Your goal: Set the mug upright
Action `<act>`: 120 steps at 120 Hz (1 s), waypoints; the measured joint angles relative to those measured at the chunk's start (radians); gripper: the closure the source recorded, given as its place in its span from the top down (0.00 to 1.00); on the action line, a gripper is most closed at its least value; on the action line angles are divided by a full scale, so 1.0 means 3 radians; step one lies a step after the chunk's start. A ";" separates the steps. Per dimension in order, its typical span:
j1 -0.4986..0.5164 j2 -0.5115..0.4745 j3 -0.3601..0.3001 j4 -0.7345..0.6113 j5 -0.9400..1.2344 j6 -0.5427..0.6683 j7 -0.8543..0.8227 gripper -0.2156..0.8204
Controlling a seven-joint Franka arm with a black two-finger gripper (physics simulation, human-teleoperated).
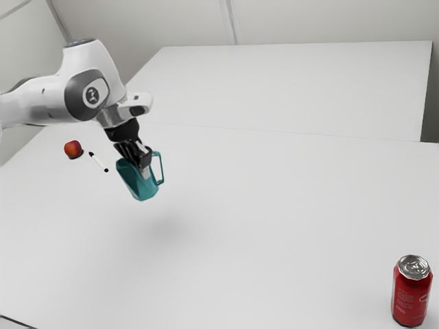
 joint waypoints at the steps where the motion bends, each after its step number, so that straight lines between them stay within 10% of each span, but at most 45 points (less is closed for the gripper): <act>1: -0.0001 -0.0004 -0.0007 -0.0015 0.0005 0.0018 -0.0012 0.03; 56: -0.0037 -0.0058 -0.0183 -0.0635 0.0232 0.1047 -0.0502 0.03; 120: -0.0085 0.0036 -0.0214 -0.0856 0.0253 0.1293 -0.0882 0.03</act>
